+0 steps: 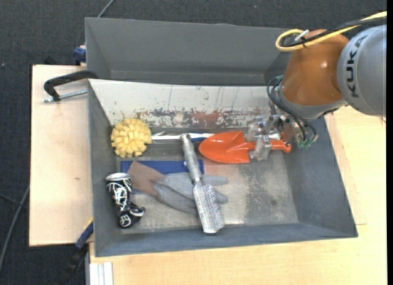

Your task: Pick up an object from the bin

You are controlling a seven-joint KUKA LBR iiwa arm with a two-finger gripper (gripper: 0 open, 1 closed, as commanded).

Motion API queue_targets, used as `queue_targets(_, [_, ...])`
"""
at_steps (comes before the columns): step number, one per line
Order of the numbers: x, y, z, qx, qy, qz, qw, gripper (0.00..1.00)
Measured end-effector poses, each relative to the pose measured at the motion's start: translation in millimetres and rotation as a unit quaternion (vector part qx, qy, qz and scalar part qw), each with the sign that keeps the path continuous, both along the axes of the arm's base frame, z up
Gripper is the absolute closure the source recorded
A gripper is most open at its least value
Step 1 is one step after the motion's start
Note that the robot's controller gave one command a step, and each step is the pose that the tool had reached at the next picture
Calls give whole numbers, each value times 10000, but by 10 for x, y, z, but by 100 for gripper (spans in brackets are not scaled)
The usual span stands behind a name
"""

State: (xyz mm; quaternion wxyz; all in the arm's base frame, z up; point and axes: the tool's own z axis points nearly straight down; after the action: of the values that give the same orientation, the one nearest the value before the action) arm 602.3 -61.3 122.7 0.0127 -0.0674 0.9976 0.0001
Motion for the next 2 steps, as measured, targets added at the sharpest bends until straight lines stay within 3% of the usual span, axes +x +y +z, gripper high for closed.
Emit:
queue_targets(1, [6, 1, 29, 0, -14, 0, 10000, 100])
queue_targets(2, [22, 9, 345, 0, -48, 2, 10000, 100])
